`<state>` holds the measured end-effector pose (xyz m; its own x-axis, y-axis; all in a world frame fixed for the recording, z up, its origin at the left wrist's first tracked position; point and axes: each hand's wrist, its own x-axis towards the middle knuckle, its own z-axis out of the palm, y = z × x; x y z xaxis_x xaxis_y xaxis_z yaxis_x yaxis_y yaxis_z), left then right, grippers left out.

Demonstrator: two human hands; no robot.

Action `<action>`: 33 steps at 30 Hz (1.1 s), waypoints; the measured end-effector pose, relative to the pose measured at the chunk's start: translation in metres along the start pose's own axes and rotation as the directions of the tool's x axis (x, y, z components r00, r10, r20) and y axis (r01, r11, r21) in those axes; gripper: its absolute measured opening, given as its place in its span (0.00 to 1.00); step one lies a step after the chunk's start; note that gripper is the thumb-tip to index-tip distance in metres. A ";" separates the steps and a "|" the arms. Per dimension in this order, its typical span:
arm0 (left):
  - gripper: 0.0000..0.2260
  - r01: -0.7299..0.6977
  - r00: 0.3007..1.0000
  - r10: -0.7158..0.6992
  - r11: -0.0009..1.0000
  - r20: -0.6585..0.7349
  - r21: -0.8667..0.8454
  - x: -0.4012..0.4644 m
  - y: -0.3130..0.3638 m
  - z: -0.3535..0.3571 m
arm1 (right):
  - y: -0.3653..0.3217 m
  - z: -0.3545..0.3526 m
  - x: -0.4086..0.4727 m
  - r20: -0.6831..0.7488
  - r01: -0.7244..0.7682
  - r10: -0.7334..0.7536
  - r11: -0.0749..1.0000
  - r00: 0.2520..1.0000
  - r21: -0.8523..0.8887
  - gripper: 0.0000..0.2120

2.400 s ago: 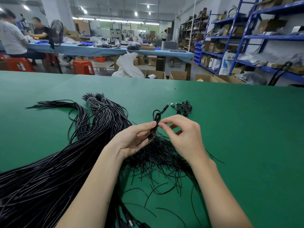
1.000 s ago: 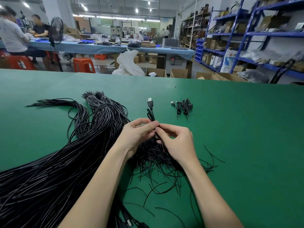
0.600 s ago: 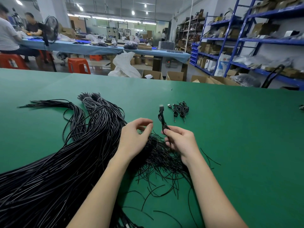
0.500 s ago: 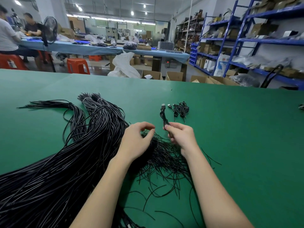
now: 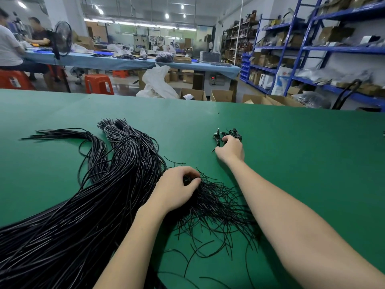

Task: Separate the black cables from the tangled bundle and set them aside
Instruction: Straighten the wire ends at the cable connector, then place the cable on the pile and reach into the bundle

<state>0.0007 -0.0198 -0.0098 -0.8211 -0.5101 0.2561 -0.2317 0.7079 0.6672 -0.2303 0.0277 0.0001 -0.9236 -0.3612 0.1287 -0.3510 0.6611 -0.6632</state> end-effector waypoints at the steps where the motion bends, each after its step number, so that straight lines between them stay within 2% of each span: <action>1: 0.07 0.001 1.000 -0.001 1.000 0.004 0.006 0.000 0.000 0.000 | 0.004 0.002 -0.002 -0.010 0.042 -0.043 0.995 0.999 -0.092 0.22; 4: 0.06 0.009 1.000 -0.009 1.000 0.006 0.019 -0.001 0.000 0.001 | 0.009 0.010 -0.009 0.055 0.124 -0.113 0.946 0.992 -0.298 0.26; 8: 0.06 0.013 1.000 -0.014 1.000 0.009 0.024 -0.001 -0.002 0.001 | 0.007 0.013 -0.013 0.175 0.141 -0.070 0.887 0.982 -0.440 0.28; 19: 0.07 0.020 0.999 -0.022 0.998 0.024 0.057 -0.002 -0.001 0.001 | 0.009 0.004 -0.035 0.271 0.185 -0.081 0.904 0.959 -0.385 0.35; 23: 0.07 0.016 1.000 -0.018 0.998 0.024 0.059 -0.004 0.000 0.001 | 0.008 -0.004 -0.035 0.211 0.182 -0.098 0.885 0.973 -0.428 0.29; 28: 0.06 0.012 1.000 -0.014 0.998 0.028 0.065 -0.004 -0.001 0.001 | 0.005 -0.004 -0.031 0.345 0.179 -0.018 0.879 0.938 -0.441 0.34; 33: 0.06 0.011 1.000 -0.013 0.997 0.022 0.073 -0.002 -0.002 0.002 | 0.004 -0.014 -0.048 0.241 0.205 -0.132 0.929 0.961 -0.308 0.33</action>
<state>0.0021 -0.0190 -0.0125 -0.8291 -0.5085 0.2322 -0.2783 0.7357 0.6175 -0.1891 0.0568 0.0013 -0.8043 -0.5932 0.0340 -0.5631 0.7427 -0.3624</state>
